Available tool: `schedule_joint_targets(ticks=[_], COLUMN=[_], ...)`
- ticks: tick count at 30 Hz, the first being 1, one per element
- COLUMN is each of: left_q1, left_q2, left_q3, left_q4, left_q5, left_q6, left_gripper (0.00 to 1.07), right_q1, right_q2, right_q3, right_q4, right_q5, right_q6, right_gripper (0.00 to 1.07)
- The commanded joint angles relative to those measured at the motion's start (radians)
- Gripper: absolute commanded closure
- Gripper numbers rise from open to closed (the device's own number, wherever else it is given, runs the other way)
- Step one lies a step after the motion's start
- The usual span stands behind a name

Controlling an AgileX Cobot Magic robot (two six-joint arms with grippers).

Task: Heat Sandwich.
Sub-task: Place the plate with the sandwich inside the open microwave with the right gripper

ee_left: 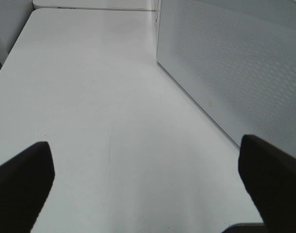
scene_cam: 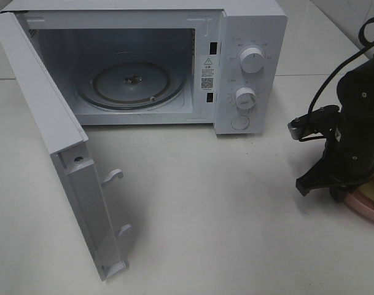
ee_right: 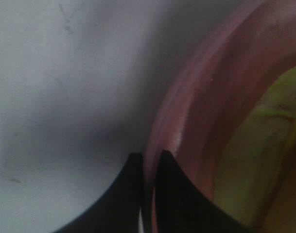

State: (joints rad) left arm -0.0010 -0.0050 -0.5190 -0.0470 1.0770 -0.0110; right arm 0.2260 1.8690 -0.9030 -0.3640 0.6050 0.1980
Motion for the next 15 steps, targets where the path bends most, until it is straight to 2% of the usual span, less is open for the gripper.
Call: schedule_joint_targets(ticks=[1, 7, 15], left_q1=[-0.001, -0.001, -0.001], left_q2=[-0.016, -0.016, -0.016], left_q3=[0.003, 0.003, 0.003], left_q4=[-0.002, -0.002, -0.002], left_q5=[-0.007, -0.007, -0.007], left_q6=[-0.008, -0.008, -0.008], left_gripper=[0.09, 0.09, 0.09], right_q1=[0.032, 0.068, 0.068], right_q2=[0.000, -0.032, -0.109], right_q3=[0.002, 0.002, 0.002], right_q4=[-0.091, -0.114, -0.109], right_q5=[0.078, 0.137, 0.229], right_q6=[0.109, 0.119, 0.118], right_gripper=[1.07, 1.07, 1.07])
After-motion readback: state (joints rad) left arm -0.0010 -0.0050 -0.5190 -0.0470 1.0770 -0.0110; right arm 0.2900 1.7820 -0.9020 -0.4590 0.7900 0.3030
